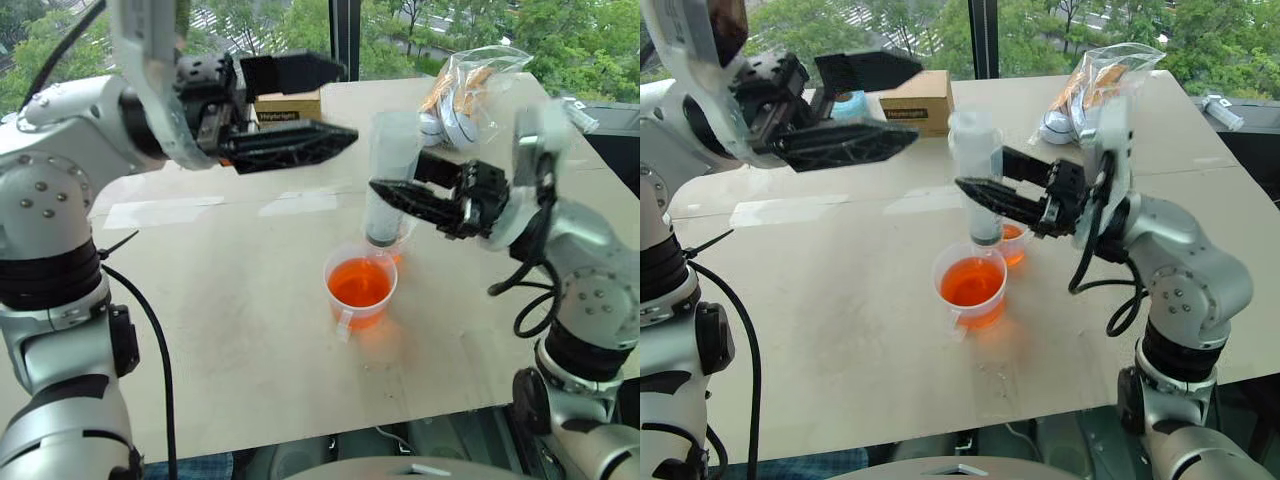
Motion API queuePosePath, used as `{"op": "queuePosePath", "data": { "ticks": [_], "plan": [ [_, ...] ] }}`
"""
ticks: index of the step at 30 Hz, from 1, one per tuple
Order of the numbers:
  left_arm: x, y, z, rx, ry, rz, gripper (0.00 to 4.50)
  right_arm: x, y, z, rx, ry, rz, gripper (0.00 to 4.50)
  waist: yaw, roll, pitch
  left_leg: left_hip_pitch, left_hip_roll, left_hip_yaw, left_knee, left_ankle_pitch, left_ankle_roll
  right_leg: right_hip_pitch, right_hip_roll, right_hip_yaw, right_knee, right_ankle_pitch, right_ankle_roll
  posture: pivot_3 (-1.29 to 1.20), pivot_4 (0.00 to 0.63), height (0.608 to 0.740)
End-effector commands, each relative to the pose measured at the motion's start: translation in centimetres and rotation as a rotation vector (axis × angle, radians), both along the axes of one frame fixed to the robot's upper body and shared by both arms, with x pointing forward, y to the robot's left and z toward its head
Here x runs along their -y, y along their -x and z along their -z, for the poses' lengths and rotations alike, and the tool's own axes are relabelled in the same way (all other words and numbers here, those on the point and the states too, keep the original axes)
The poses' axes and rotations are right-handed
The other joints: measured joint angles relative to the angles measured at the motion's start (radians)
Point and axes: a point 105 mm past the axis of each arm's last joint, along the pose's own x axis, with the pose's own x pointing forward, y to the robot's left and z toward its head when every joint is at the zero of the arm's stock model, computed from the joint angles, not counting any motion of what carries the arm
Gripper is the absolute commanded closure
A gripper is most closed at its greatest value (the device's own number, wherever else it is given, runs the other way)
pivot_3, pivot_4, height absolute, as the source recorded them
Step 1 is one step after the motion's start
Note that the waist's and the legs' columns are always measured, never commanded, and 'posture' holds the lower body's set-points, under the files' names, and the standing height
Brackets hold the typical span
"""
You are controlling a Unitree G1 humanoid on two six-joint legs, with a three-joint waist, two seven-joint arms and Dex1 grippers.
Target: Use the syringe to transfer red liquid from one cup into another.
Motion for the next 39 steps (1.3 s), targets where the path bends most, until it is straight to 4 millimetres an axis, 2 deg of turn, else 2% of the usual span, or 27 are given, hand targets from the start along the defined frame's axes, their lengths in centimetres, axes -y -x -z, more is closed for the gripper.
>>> {"op": "queuePosePath", "data": {
  "ticks": [1, 10, 14, 28, 39],
  "plan": [
    [0.0, 0.8, -0.5, 0.044, -0.011, 0.025, 0.0, -0.4, 0.8, -0.1, 0.095, 0.014, 0.006, 3.02, 0.0, 0.0, 0.0, 0.0, 0.0, 0.0, 0.0, 0.0, 0.0, 0.0, 0.0, 0.0, 0.0, 0.0, 0.0, 0.0, 0.15, 0.74],
    [1.1, 0.9, 0.9, 0.035, -0.054, 0.082, 0.0, -1.5, 0.4, 2.8, 0.084, 0.033, 0.014, 3.02, 0.0, 0.0, 0.0, 0.0, 0.0, 0.0, 0.0, 0.0, 0.0, 0.0, 0.0, 0.0, -0.005, 0.0, 0.0, 0.0, 0.15, 0.74],
    [1.8, 0.2, 2.3, 0.009, -0.074, 0.035, 0.0, -1.5, -0.2, 3.9, 0.082, 0.037, 0.036, 3.02, 0.001, 0.0, 0.0, 0.0, 0.0, 0.0, 0.0, 0.0, 0.0, 0.0, 0.0, 0.0, -0.005, 0.0, 0.0, 0.0, 0.15, 0.74],
    [2.1, 0.9, 5.0, -0.052, -0.149, 0.07, 0.0, -1.4, -0.5, 4.8, 0.082, 0.043, 0.046, 3.02, 0.003, 0.0, 0.0, 0.0, 0.001, -0.001, 0.001, 0.0, 0.0, 0.001, 0.0, 0.0, -0.005, 0.0, 0.0, 0.0, 0.15, 0.74],
    [2.3, -0.2, 6.3, -0.046, -0.17, 0.03, 0.0, -1.3, -0.5, 4.8, 0.082, 0.043, 0.047, 3.02, 0.017, 0.0, 0.0, 0.0, 0.001, -0.001, 0.001, 0.0, 0.0, 0.001, 0.0, 0.0, -0.005, 0.0, 0.0, 0.0, 0.15, 0.74]
  ]
}}
